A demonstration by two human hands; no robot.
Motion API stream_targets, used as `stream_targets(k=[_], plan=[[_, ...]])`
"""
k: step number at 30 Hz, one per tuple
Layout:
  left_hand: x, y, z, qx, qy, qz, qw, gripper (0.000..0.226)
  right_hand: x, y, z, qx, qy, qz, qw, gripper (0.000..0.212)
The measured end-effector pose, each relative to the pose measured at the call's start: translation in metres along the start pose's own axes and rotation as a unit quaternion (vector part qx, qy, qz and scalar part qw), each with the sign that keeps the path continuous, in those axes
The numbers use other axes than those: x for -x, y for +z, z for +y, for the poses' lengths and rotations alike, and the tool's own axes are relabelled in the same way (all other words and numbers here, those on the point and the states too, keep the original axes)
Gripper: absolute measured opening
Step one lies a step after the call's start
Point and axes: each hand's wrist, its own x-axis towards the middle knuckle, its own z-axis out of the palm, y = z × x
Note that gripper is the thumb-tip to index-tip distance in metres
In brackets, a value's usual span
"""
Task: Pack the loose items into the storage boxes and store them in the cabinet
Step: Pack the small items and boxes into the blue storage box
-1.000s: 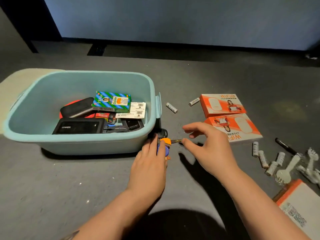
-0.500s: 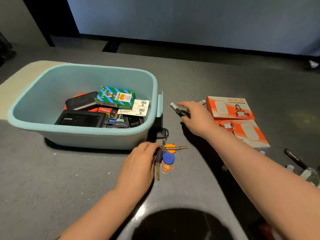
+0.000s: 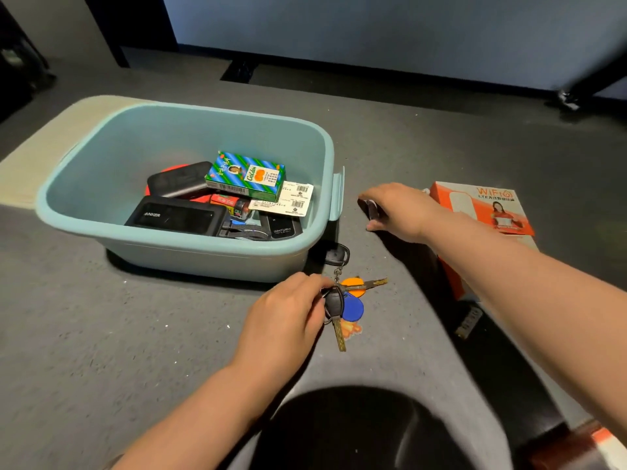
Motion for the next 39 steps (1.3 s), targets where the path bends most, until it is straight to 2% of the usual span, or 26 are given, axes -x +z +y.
stream_targets(k=[4,8,13,17,21,25,29,33,35,39], plan=[[0.003,-0.008,0.008,0.037,0.052,0.016,0.998,0.021,0.043,-0.001,-0.01,-0.079,0.038,0.054,0.995,0.063],[0.003,-0.027,0.024,0.11,0.101,0.038,0.988,0.018,0.09,-0.013,-0.025,-0.165,0.056,0.139,0.975,0.06],[-0.009,-0.074,0.05,0.186,0.139,0.083,0.969,0.019,0.123,-0.056,-0.045,-0.222,0.087,0.23,0.944,0.052],[-0.028,-0.13,0.052,0.215,0.169,0.145,0.951,0.019,0.12,-0.098,-0.075,-0.252,0.064,0.277,0.925,0.049],[-0.053,-0.179,0.03,0.19,0.17,0.203,0.945,0.017,0.094,-0.121,-0.112,-0.255,0.028,0.296,0.92,0.048],[-0.071,-0.199,-0.011,0.158,0.128,0.218,0.955,0.017,0.056,-0.117,-0.147,-0.254,0.003,0.274,0.928,0.05],[-0.077,-0.194,-0.052,0.126,0.069,0.198,0.97,0.018,0.032,-0.087,-0.172,-0.21,-0.006,0.176,0.962,0.051],[-0.078,-0.179,-0.071,0.112,0.058,0.175,0.977,0.019,0.033,-0.071,-0.173,-0.172,-0.007,0.099,0.98,0.053],[-0.123,-0.181,-0.094,0.135,0.069,0.141,0.978,0.019,-0.002,-0.074,-0.169,-0.146,0.037,0.089,0.985,0.05],[-0.129,-0.172,-0.095,0.04,0.1,0.079,0.991,0.017,-0.002,-0.075,-0.172,-0.097,0.026,0.054,0.993,0.043]])
